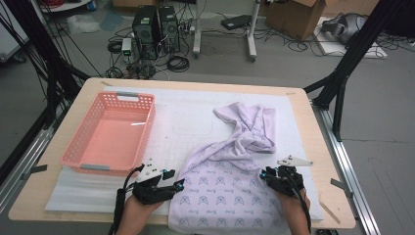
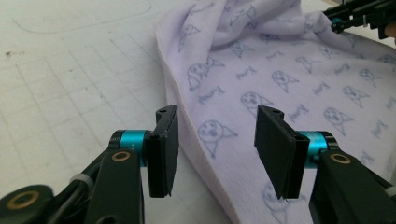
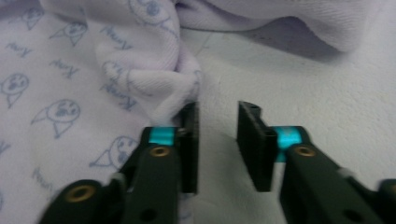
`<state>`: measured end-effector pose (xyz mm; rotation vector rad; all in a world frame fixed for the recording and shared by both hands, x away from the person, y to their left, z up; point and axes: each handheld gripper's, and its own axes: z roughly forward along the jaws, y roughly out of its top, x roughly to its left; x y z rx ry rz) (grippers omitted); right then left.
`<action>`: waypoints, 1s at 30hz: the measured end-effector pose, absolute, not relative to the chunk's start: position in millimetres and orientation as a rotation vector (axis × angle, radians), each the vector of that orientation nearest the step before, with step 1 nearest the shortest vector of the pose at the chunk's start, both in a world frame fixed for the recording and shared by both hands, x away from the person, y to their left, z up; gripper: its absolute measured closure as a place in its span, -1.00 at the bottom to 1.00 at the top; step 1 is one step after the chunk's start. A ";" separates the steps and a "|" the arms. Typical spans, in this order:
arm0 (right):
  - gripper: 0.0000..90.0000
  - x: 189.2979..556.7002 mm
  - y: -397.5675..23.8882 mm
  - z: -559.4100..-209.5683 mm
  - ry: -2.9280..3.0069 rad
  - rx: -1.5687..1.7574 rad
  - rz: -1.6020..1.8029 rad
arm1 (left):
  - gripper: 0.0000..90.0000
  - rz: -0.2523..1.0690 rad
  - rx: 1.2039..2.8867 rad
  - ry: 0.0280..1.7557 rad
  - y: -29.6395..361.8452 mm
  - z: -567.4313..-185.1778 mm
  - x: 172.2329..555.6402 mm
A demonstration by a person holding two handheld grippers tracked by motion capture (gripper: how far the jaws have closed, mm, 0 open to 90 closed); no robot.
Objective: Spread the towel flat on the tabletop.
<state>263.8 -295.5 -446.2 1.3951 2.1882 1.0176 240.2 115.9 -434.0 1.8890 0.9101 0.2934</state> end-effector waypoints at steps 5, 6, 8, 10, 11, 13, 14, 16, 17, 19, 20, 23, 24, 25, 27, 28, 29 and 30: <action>1.00 251.7 -311.2 -440.3 2.271 1.328 0.954 | 0.11 0.286 1.886 0.902 112.8 -433.0 259.2; 1.00 248.2 -316.1 -439.5 2.277 1.326 0.941 | 0.11 0.283 1.884 0.902 112.2 -433.0 264.1; 1.00 239.1 -331.0 -438.3 2.277 1.340 0.933 | 0.10 0.274 1.881 0.906 109.8 -433.3 274.2; 0.98 232.5 -346.3 -436.8 2.250 1.357 0.955 | 0.09 0.268 1.882 0.908 105.0 -433.9 287.0; 0.95 231.8 -354.1 -435.3 2.219 1.368 0.996 | 0.09 0.270 1.876 0.910 103.0 -434.1 291.1; 0.57 237.5 -359.8 -432.7 2.166 1.395 1.076 | 0.09 0.280 1.865 0.912 97.6 -432.5 301.7; 0.53 241.2 -359.4 -432.1 2.152 1.403 1.094 | 0.09 0.292 1.849 0.908 95.4 -431.8 306.4; 0.39 255.0 -351.8 -432.1 2.151 1.391 1.119 | 0.12 0.301 1.839 0.904 90.3 -430.3 315.8; 0.37 260.1 -347.9 -432.6 2.156 1.387 1.127 | 0.17 0.293 1.845 0.902 87.2 -429.5 322.3; 0.36 274.3 -336.8 -434.6 2.176 1.373 1.159 | 0.20 0.285 1.833 0.907 82.8 -429.0 330.9; 0.37 283.2 -329.6 -435.9 2.190 1.365 1.170 | 0.20 0.282 1.835 0.909 81.5 -428.5 334.2; 0.37 299.9 -311.5 -439.7 2.239 1.348 1.191 | 0.20 0.276 1.851 0.926 77.4 -427.8 347.8; 0.36 302.7 -306.1 -440.7 2.265 1.334 1.186 | 0.20 0.275 1.851 0.932 76.7 -428.0 350.6; 0.35 303.8 -302.2 -441.5 2.280 1.320 1.190 | 0.20 0.276 1.852 0.939 75.7 -428.6 354.2; 0.33 303.7 -294.6 -443.4 2.331 1.280 1.175 | 0.20 0.271 1.868 0.955 71.3 -430.8 362.8; 0.34 302.7 -290.7 -444.9 2.357 1.257 1.152 | 0.19 0.267 1.879 0.960 68.4 -431.8 366.5; 0.39 301.1 -288.5 -445.6 2.361 1.237 1.149 | 0.18 0.270 1.872 0.962 66.1 -433.0 368.3; 0.47 299.9 -287.3 -445.6 2.367 1.225 1.153 | 0.19 0.268 1.867 0.968 62.6 -434.6 370.8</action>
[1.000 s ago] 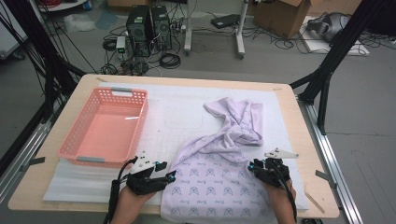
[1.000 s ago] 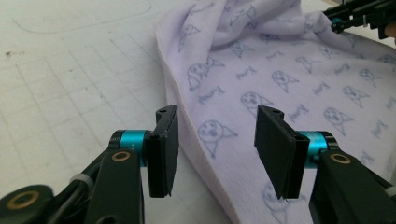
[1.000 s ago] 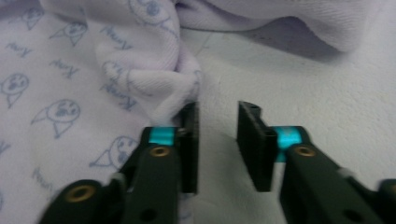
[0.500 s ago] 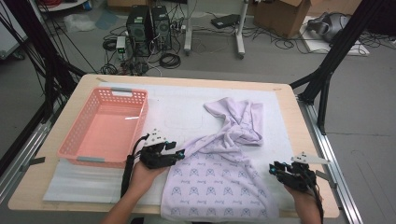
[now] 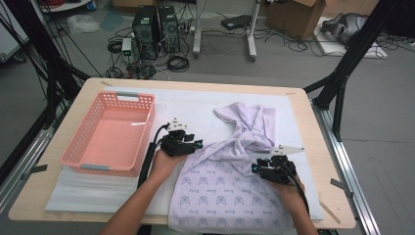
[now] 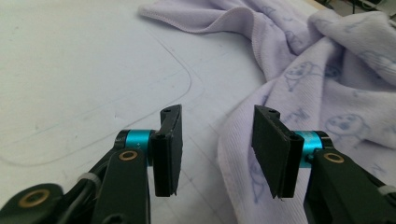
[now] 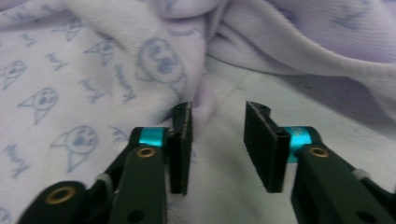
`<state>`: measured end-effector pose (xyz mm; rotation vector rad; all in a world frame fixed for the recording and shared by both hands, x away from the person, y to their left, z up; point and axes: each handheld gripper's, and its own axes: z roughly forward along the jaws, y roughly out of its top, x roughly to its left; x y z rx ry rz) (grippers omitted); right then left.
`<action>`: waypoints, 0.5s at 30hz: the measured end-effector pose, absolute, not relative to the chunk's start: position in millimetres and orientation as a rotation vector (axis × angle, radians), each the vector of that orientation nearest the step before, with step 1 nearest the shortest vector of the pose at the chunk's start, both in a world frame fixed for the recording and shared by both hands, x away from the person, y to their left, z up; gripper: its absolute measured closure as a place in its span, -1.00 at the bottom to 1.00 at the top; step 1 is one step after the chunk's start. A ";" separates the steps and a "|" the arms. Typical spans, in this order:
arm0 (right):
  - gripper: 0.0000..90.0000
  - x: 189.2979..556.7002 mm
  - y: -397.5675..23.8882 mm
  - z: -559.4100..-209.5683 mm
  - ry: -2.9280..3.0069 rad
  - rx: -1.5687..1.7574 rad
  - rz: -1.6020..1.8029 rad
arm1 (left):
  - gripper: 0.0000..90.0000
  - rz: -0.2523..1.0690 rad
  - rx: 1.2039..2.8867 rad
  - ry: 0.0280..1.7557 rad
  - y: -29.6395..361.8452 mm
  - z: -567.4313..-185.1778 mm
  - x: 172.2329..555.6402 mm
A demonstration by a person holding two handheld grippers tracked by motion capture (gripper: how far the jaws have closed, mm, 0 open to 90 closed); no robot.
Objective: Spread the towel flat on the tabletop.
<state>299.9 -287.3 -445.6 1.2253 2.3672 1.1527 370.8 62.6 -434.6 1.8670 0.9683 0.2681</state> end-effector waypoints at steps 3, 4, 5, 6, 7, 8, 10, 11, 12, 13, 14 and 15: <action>0.97 294.4 -282.4 -444.2 2.426 1.152 1.171 | 0.15 0.246 1.884 0.971 52.4 -435.7 375.2; 0.98 292.9 -280.9 -443.5 2.439 1.139 1.163 | 0.15 0.249 1.892 0.960 49.6 -435.0 375.7; 0.99 291.8 -280.9 -442.1 2.453 1.140 1.156 | 0.15 0.252 1.897 0.954 47.4 -434.3 376.0; 1.00 291.1 -281.7 -441.0 2.466 1.143 1.153 | 0.14 0.256 1.905 0.945 45.2 -433.1 376.9; 1.00 289.6 -283.8 -439.4 2.470 1.147 1.146 | 0.13 0.254 1.908 0.943 42.3 -431.4 378.1; 1.00 286.8 -287.8 -437.6 2.466 1.148 1.136 | 0.13 0.262 1.902 0.940 41.3 -430.7 378.3; 1.00 281.3 -296.3 -434.2 2.448 1.158 1.102 | 0.12 0.270 1.912 0.932 39.6 -430.0 380.1; 1.00 278.7 -300.0 -432.4 2.442 1.166 1.085 | 0.11 0.248 1.924 0.946 38.0 -430.4 382.3; 1.00 274.8 -305.6 -430.0 2.432 1.175 1.052 | 0.11 0.232 1.924 0.960 37.2 -430.7 384.1; 1.00 269.7 -313.0 -427.5 2.422 1.179 0.993 | 0.11 0.224 1.916 0.967 36.2 -430.8 384.7; 1.00 266.5 -317.6 -426.7 2.421 1.191 0.963 | 0.10 0.223 1.923 0.964 35.2 -430.3 385.4; 1.00 262.7 -324.4 -426.9 2.420 1.195 0.933 | 0.10 0.225 1.921 0.957 33.0 -430.0 386.0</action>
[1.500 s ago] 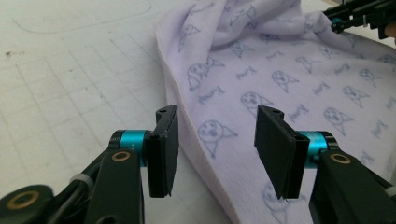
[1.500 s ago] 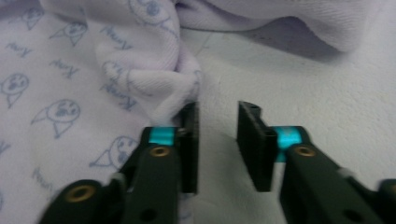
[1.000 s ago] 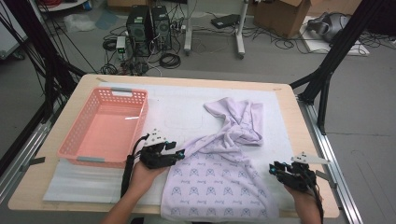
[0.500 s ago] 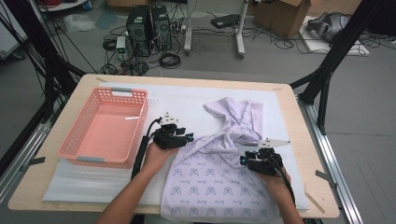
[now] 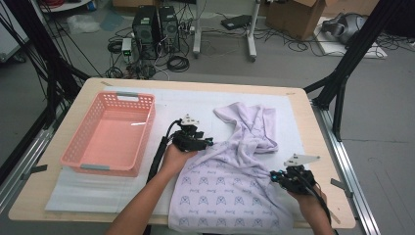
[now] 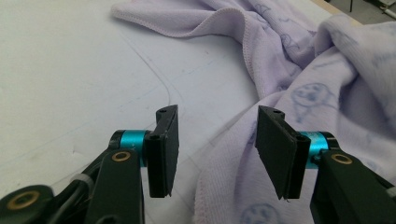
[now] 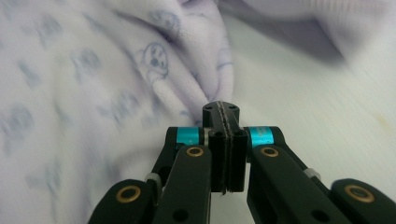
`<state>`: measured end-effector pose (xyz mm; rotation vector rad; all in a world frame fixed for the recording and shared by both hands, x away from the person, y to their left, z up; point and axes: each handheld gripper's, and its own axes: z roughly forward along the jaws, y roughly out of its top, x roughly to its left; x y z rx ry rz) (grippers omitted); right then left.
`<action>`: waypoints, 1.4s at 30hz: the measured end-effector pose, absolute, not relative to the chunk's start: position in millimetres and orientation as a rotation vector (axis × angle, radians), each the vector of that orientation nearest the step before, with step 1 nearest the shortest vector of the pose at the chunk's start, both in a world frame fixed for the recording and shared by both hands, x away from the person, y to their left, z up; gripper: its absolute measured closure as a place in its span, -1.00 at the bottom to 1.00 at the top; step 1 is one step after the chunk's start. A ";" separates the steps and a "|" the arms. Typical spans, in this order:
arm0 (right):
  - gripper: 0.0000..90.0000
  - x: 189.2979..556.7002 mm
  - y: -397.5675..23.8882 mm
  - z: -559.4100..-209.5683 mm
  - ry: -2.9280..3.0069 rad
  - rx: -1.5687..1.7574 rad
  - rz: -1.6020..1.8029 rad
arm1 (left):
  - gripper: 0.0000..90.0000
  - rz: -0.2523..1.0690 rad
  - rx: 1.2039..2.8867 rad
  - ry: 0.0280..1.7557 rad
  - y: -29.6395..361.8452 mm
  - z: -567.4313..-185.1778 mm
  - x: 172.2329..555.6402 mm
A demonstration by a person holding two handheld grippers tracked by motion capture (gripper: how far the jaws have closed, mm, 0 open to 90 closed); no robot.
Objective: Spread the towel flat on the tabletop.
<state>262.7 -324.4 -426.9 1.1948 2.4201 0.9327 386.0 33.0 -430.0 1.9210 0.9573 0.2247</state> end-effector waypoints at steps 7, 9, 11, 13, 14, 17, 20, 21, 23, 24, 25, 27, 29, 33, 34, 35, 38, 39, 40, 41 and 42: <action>0.88 248.5 -361.5 -423.3 2.308 1.295 1.028 | 0.08 0.233 2.018 0.911 13.4 -436.1 389.2; 0.79 251.0 -359.6 -420.6 2.277 1.283 1.103 | 0.10 0.241 2.045 0.900 9.1 -439.3 389.7; 0.73 254.6 -354.4 -421.4 2.278 1.264 1.107 | 0.32 0.238 2.088 0.869 5.5 -443.7 389.1; 0.69 257.8 -349.5 -423.3 2.286 1.260 1.115 | 0.65 0.227 2.108 0.835 4.1 -445.2 388.1; 0.68 258.7 -348.0 -423.8 2.290 1.257 1.115 | 0.79 0.244 2.111 0.831 4.5 -443.8 387.6; 0.66 262.0 -344.9 -425.3 2.295 1.256 1.114 | 0.84 0.258 2.108 0.871 14.8 -438.7 388.2; 0.66 263.6 -345.1 -425.5 2.279 1.265 1.117 | 0.86 0.299 2.057 0.926 35.0 -433.0 384.1; 0.66 264.5 -345.7 -425.1 2.268 1.277 1.121 | 0.86 0.311 2.041 0.939 40.8 -431.9 382.0; 0.65 266.4 -346.6 -425.0 2.250 1.293 1.121 | 0.86 0.322 2.026 0.965 55.8 -429.2 376.1; 0.64 267.2 -346.7 -424.9 2.242 1.305 1.127 | 0.86 0.339 2.011 0.967 63.2 -428.1 371.9; 0.62 268.6 -346.7 -425.1 2.233 1.316 1.132 | 0.86 0.342 1.998 0.973 70.1 -426.8 367.6; 0.55 272.9 -344.8 -425.2 2.211 1.339 1.136 | 0.86 0.357 1.988 0.973 84.2 -425.5 356.7; 0.47 279.3 -339.9 -424.3 2.184 1.352 1.144 | 0.86 0.355 1.987 0.973 92.8 -427.1 349.1; 0.48 293.5 -319.9 -419.8 2.177 1.317 1.170 | 0.85 0.341 1.964 0.977 101.6 -432.2 339.6; 0.52 297.4 -313.2 -418.9 2.188 1.292 1.187 | 0.85 0.337 1.961 0.975 101.6 -433.6 338.4; 0.56 300.8 -306.0 -418.1 2.206 1.273 1.196 | 0.85 0.337 1.962 0.975 101.0 -434.7 337.4; 0.64 309.9 -282.6 -417.7 2.289 1.189 1.209 | 0.83 0.342 1.975 0.962 98.7 -436.1 336.8; 0.63 312.9 -275.1 -418.5 2.322 1.158 1.189 | 0.83 0.346 1.975 0.960 98.7 -435.9 336.8; 0.56 316.4 -268.1 -420.1 2.349 1.137 1.170 | 0.83 0.347 1.963 0.965 98.3 -435.8 336.8; 0.47 320.7 -261.6 -422.2 2.369 1.125 1.155 | 0.83 0.343 1.956 0.965 98.4 -436.1 337.2; 0.33 325.3 -255.6 -424.3 2.379 1.124 1.126 | 0.83 0.341 1.956 0.966 98.7 -436.4 337.4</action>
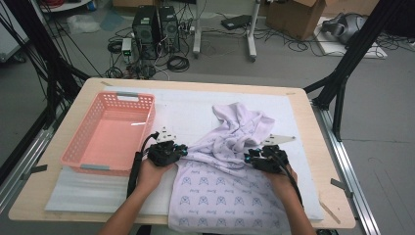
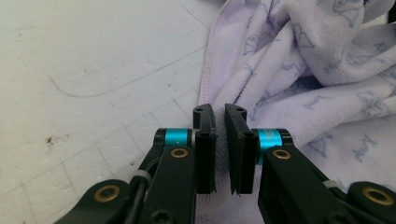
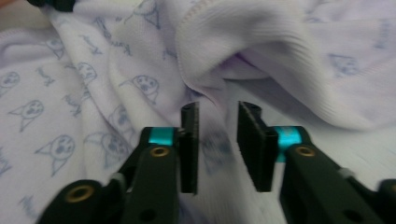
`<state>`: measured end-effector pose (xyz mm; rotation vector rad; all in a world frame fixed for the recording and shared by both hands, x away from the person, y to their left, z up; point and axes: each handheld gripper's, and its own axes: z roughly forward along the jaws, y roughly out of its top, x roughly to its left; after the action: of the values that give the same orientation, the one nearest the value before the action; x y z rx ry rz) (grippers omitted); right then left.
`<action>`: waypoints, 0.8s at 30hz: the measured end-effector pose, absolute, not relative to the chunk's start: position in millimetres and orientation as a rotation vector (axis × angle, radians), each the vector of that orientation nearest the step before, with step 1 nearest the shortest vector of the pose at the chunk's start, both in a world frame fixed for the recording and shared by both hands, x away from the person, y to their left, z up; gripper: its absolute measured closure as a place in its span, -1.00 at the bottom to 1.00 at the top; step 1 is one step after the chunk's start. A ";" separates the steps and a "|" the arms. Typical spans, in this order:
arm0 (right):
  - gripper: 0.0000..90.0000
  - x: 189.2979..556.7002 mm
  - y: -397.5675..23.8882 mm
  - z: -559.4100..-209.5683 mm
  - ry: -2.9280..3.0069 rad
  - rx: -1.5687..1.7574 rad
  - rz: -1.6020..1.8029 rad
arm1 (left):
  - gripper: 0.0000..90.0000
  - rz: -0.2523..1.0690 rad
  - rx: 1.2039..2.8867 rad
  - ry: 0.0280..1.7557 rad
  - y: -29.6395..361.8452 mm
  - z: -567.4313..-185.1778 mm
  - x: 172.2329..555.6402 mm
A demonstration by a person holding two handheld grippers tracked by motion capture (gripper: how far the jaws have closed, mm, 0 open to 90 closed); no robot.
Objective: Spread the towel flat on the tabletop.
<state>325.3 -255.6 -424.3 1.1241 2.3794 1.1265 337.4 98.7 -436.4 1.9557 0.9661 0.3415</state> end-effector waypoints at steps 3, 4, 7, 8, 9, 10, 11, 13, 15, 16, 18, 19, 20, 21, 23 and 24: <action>0.16 341.2 -240.2 -432.4 2.385 1.153 1.063 | 0.82 0.337 1.956 0.968 98.7 -436.6 337.5; 0.21 345.9 -235.8 -435.6 2.402 1.143 1.046 | 0.82 0.338 1.954 0.967 98.6 -436.4 337.5; 0.71 349.6 -227.5 -440.4 2.444 1.092 1.011 | 0.82 0.337 1.950 0.967 98.7 -436.2 337.3; 0.77 348.8 -229.3 -438.5 2.435 1.099 0.995 | 0.82 0.334 1.952 0.967 98.7 -436.3 337.1; 0.81 347.9 -232.6 -436.7 2.410 1.127 0.967 | 0.82 0.333 1.955 0.963 98.5 -436.4 337.1; 0.83 347.8 -238.1 -435.7 2.392 1.166 0.952 | 0.83 0.334 1.959 0.960 98.2 -436.4 336.9; 0.83 347.2 -245.1 -434.4 2.368 1.205 0.935 | 0.83 0.340 1.967 0.957 98.2 -436.2 336.7; 0.84 345.8 -262.2 -432.1 2.315 1.268 0.886 | 0.83 0.344 1.961 0.964 97.1 -436.5 336.5; 0.85 343.7 -281.9 -430.7 2.270 1.331 0.846 | 0.83 0.320 1.961 0.959 95.3 -437.3 336.4; 0.85 341.7 -291.2 -430.0 2.252 1.363 0.848 | 0.84 0.309 1.964 0.951 93.1 -437.8 335.7; 0.85 335.9 -304.8 -428.5 2.215 1.399 0.824 | 0.89 0.323 1.982 0.926 88.1 -438.3 333.9; 0.85 333.1 -310.5 -428.2 2.208 1.407 0.805 | 0.89 0.297 1.973 0.926 86.4 -438.8 333.7; 0.84 330.3 -315.8 -428.8 2.207 1.443 0.813 | 0.88 0.288 1.972 0.915 84.5 -438.8 333.2; 0.83 327.0 -319.4 -429.5 2.204 1.452 0.804 | 0.86 0.283 1.979 0.901 82.3 -438.6 332.8; 0.79 319.3 -324.9 -430.1 2.194 1.474 0.785 | 0.73 0.283 1.992 0.887 77.7 -437.8 333.0; 0.73 315.4 -328.0 -429.9 2.185 1.490 0.774 | 0.57 0.285 1.986 0.896 76.6 -436.9 334.2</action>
<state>315.4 -328.0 -429.9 1.4905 2.1846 0.7737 334.2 76.6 -436.9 1.9864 0.8963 0.2855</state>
